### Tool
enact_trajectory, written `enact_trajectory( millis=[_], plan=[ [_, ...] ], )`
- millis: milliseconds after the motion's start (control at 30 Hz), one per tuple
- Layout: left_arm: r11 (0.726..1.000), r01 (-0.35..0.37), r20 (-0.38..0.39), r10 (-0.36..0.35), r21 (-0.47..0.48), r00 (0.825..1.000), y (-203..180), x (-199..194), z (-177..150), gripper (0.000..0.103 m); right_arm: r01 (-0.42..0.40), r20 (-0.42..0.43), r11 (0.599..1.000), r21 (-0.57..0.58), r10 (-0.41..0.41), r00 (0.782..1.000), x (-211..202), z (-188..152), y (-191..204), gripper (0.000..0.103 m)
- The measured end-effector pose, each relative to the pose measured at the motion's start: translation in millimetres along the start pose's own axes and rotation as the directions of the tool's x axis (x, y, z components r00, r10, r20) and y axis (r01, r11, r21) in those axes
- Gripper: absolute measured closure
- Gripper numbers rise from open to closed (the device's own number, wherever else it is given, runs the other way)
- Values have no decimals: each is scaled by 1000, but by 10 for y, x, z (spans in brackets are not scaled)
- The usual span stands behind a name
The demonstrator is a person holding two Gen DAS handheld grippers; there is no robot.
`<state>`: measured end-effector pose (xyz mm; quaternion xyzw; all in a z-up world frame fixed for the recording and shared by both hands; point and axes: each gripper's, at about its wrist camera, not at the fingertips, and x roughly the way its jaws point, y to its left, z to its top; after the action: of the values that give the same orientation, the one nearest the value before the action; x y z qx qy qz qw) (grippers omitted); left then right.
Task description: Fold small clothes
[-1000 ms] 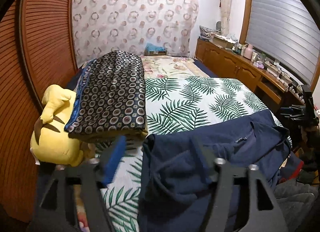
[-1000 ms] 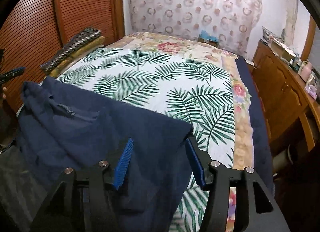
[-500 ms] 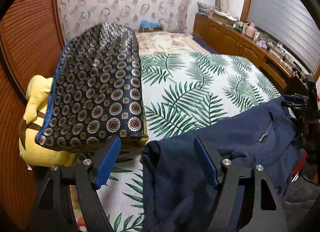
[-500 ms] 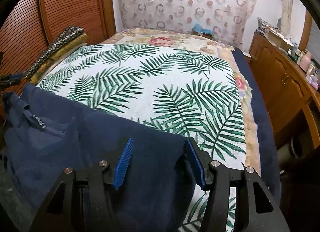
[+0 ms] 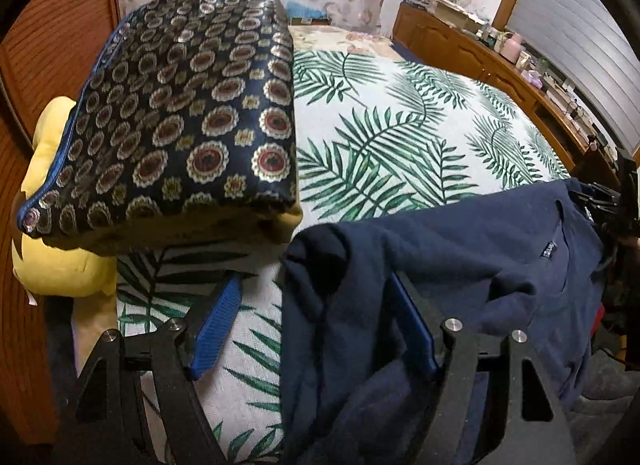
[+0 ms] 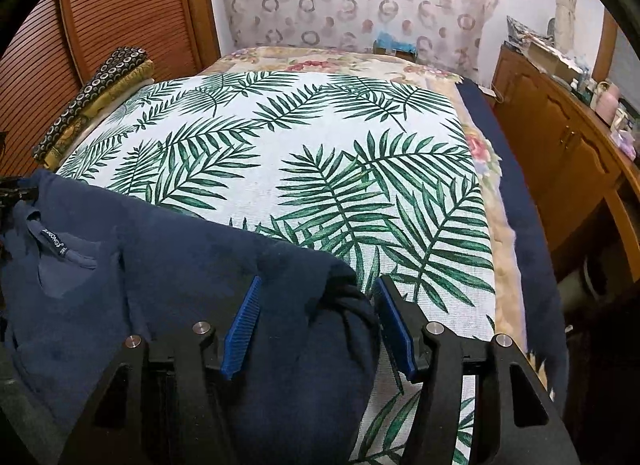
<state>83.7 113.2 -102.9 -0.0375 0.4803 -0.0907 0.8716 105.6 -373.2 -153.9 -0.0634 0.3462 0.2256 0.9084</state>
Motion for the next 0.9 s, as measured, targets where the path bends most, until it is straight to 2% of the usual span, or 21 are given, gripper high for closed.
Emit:
enact_trajectory(
  millis=[200,233,267,400,900],
  plan=[
    [1000,2,-1,-2,15,1000,-42,25,20,28,-19,1,1000,23,19,1000,33,-25,-66,39],
    [1000,16,2,-16,20,1000,-57,17,18,32,-23,5,999,23,23,1000,28,-31,-73,39],
    [999,28,5,-29,22,1000,-85,30,38,46,-23,7,1000,19,23,1000,25,-39,-71,39],
    [999,43,5,-43,33,999,-161,68,76,57,-26,12,1000,12,26,1000,24,-49,-73,39],
    [999,40,33,-41,15,999,-119,88,46,59,-35,26,999,12,35,999,55,-40,-84,39]
  ],
)
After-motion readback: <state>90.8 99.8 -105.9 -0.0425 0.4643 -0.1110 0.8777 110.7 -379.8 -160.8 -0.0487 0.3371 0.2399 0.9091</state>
